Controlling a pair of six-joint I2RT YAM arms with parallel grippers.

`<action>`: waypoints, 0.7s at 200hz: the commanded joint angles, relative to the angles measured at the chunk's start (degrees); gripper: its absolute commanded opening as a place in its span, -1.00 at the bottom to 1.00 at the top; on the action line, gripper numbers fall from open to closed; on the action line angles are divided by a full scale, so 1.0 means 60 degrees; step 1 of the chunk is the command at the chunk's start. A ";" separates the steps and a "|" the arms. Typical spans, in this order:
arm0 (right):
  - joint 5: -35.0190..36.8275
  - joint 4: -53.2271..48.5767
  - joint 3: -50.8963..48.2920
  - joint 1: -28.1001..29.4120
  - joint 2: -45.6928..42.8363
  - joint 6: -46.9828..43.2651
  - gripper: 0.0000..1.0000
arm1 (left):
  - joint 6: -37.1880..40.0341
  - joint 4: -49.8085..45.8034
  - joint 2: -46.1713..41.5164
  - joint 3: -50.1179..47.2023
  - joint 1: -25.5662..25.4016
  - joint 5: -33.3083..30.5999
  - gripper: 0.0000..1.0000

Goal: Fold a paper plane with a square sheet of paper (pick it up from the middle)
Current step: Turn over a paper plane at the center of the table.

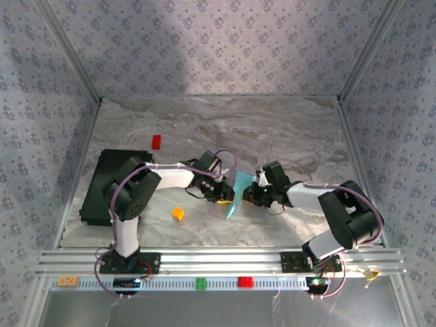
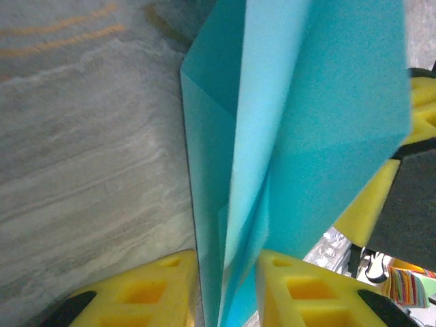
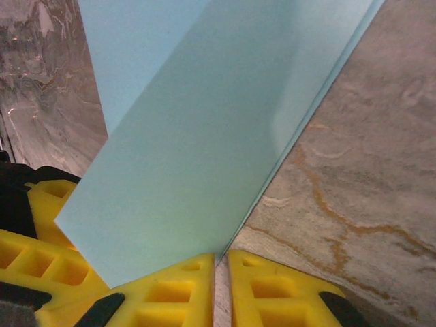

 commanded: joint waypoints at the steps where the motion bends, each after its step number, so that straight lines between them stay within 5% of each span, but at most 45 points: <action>1: -0.0196 -0.0138 -0.0011 0.0103 0.0176 0.0027 -0.75 | 0.0246 0.0151 0.0219 0.0152 -0.0049 0.0486 -0.46; 83: -0.0291 0.0137 -0.0102 0.0092 0.0245 0.0126 -0.76 | 0.0425 0.0192 0.0409 0.0288 -0.0125 0.0714 -0.51; 140: -0.0310 0.0154 -0.0087 0.0038 0.0166 0.0151 -0.76 | 0.0460 0.0245 0.0115 0.0226 -0.0135 0.0556 -0.81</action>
